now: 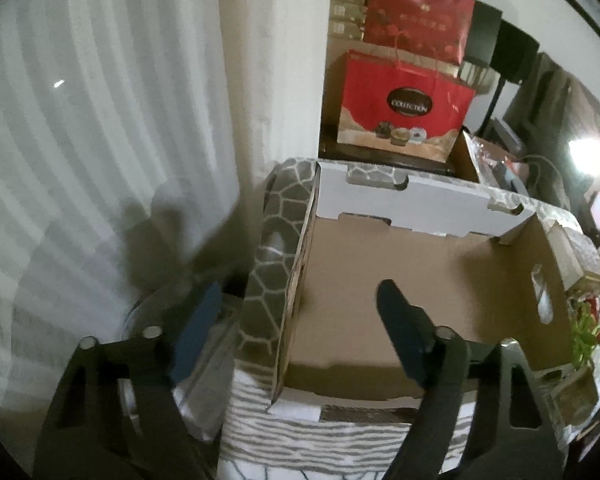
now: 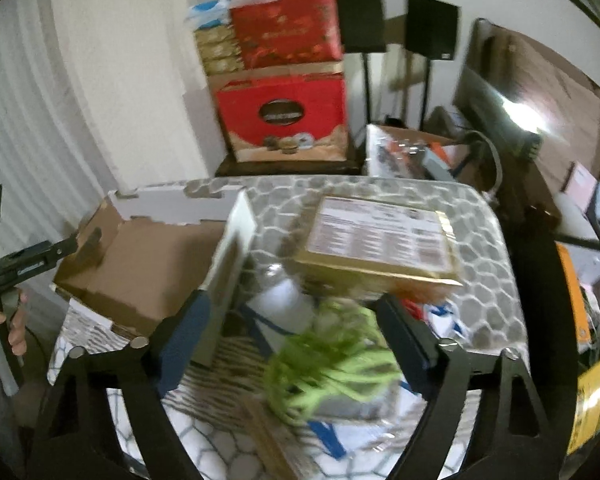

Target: Organize objects

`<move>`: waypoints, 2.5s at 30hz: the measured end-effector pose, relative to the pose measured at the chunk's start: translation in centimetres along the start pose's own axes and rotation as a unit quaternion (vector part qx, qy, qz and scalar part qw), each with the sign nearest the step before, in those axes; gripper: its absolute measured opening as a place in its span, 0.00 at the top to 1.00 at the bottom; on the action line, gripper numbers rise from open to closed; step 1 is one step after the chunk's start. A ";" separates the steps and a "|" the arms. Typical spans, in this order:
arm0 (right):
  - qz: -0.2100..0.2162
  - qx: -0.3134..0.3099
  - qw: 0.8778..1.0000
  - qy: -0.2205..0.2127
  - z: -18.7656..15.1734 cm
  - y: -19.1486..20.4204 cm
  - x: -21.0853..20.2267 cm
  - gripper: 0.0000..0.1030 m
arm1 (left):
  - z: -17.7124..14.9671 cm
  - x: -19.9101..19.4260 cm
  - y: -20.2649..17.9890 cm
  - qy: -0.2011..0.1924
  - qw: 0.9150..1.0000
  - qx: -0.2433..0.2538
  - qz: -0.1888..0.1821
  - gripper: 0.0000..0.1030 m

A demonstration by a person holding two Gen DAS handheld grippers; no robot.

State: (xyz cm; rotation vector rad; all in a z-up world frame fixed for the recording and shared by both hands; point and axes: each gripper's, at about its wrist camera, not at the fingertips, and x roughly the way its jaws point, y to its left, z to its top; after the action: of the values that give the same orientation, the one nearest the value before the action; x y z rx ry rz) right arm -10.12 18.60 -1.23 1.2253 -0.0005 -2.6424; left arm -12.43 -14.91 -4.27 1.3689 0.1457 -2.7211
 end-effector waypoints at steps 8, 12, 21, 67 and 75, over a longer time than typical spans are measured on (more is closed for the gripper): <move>0.047 -0.008 0.997 0.067 1.2 3.1 5.4 0.40 | -0.2 2.2 -0.2 0.040 0.999 0.022 -0.009 0.59; 0.063 0.006 0.994 0.088 1.2 3.5 6.9 0.41 | -0.6 3.1 -0.3 0.056 0.998 0.028 -0.013 0.78; 0.087 0.009 0.987 0.137 0.6 4.6 9.6 0.69 | -1.2 4.7 -0.3 0.073 0.997 0.032 0.000 0.89; 0.039 0.030 0.996 0.074 -6.2 -2.7 -2.0 0.51 | -8.1 -0.4 0.9 0.048 0.998 -0.003 -0.035 0.96; 0.061 0.018 0.993 0.101 -8.3 -1.6 -0.3 0.60 | -8.0 -0.2 0.8 0.049 0.998 -0.004 -0.034 0.96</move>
State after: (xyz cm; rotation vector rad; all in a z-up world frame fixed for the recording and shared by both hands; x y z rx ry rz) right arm -4.06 21.02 -6.58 1.4499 -0.0856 -2.4158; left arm -5.84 -14.67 -8.90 1.5224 0.2144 -2.7053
